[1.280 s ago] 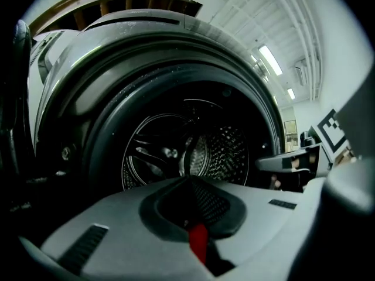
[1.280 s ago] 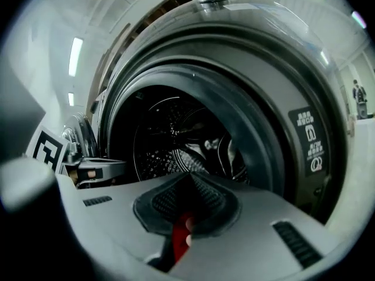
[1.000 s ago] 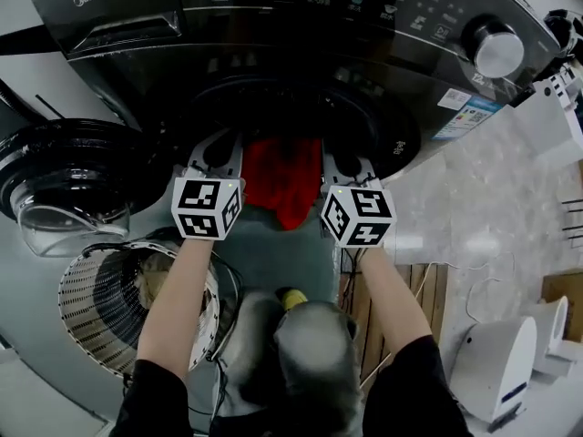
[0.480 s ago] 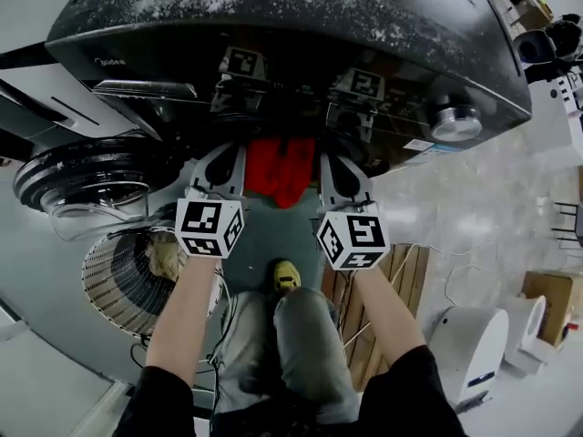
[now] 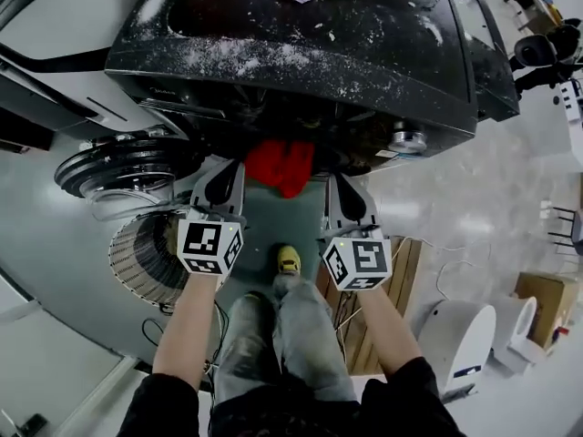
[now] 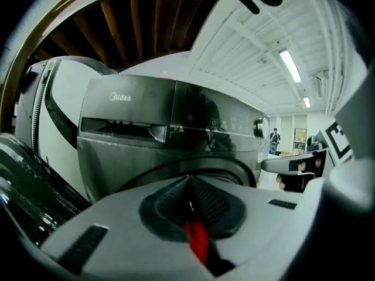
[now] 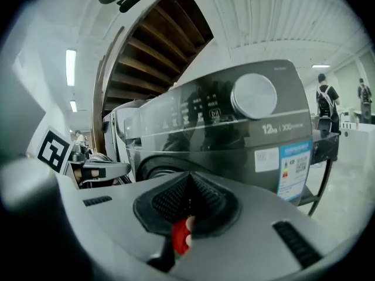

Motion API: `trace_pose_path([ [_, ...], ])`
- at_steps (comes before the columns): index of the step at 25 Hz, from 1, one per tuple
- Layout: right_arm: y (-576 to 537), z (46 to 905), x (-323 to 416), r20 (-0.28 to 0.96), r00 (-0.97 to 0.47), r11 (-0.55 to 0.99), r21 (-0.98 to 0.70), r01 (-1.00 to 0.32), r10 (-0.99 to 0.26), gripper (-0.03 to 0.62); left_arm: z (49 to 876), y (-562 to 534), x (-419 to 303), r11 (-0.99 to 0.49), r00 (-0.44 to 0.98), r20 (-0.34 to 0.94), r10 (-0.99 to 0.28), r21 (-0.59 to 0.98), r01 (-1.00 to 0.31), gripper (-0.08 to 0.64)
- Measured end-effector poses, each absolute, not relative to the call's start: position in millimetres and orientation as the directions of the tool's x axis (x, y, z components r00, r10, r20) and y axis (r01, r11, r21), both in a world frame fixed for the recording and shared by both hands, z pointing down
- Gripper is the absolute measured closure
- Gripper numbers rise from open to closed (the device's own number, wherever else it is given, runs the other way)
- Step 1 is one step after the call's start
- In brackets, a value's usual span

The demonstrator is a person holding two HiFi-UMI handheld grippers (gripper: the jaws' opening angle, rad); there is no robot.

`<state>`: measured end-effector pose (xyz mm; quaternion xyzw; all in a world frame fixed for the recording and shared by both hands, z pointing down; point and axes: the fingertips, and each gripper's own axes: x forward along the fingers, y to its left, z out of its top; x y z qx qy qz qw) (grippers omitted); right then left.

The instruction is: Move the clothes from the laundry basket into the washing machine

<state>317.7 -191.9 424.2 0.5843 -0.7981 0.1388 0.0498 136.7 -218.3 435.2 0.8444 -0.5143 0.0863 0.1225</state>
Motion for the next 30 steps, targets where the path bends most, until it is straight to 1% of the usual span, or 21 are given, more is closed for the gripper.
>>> trace_pose_path([
  [7,-171,350,312,0.23,-0.303,0.263,-0.188,-0.946,-0.925,0.588,357,-190,129,-0.441,0.45,0.259,-0.855,0.097,-0.892,0.548],
  [17,-137,238,305,0.197,-0.27,0.239,-0.168,-0.956,-0.942,0.589,248,-152,115,-0.463,0.464,0.231,-0.855,0.06,-0.884,0.548],
  [22,-116,190,312,0.176,-0.241,0.205,-0.202,-0.958,-0.954,0.589,199,-130,102,-0.471,0.467,0.223,-0.856,0.038,-0.881,0.548],
  [27,-92,144,309,0.141,-0.243,0.218,-0.168,-0.961,-0.96,0.588,157,-109,85,-0.465,0.463,0.211,-0.861,0.043,-0.884,0.548],
  [30,-79,118,307,0.118,-0.249,0.233,-0.138,-0.963,-0.961,0.589,133,-96,78,-0.455,0.449,0.196,-0.872,0.013,-0.89,0.548],
])
